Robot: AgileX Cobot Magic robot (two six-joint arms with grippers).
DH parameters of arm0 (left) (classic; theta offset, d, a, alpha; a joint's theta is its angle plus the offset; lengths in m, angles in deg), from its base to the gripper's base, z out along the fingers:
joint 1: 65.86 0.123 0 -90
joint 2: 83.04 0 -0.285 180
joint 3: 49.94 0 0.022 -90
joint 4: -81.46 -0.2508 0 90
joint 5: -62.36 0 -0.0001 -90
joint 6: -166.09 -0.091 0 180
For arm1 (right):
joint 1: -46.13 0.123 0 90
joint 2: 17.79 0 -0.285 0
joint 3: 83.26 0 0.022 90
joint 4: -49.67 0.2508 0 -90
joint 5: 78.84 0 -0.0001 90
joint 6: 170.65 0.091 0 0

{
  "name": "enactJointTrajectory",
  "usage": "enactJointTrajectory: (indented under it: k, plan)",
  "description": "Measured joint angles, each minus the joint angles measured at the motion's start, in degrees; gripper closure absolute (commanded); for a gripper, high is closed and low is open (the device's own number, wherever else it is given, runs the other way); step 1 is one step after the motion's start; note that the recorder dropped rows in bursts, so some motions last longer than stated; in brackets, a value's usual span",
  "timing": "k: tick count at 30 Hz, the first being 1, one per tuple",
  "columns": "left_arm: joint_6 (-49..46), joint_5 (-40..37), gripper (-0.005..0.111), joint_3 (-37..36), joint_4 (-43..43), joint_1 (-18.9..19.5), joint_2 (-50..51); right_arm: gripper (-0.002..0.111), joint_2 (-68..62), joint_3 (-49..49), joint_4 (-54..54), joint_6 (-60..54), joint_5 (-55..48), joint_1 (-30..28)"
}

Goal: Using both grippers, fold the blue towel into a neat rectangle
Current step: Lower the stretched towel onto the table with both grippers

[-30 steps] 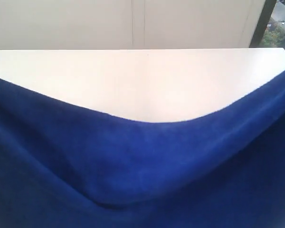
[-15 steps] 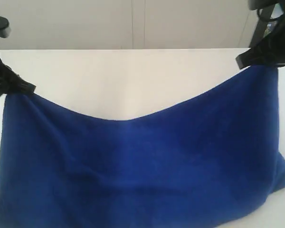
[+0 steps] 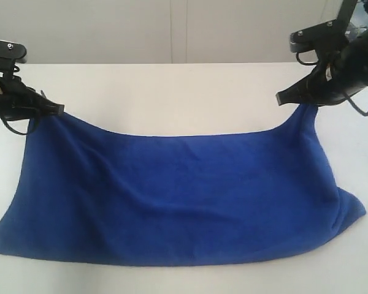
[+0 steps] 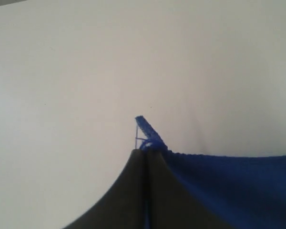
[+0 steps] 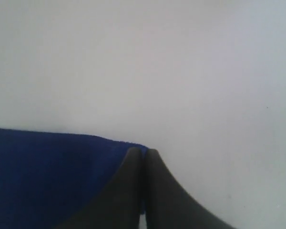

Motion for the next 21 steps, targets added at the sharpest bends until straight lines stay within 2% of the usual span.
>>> enactJointTrajectory:
  k: [10, 21]
  plan:
    - [0.12, 5.37, 0.107, 1.17, 1.25, 4.69, 5.61, 0.108, -3.93, 3.24, -0.49, 0.73, 5.37, -5.32]
    - [-3.0, 11.75, 0.107, 1.38, 1.67, 4.95, 9.85, 0.108, -11.24, 4.79, -0.49, 0.9, 10.5, -5.67]
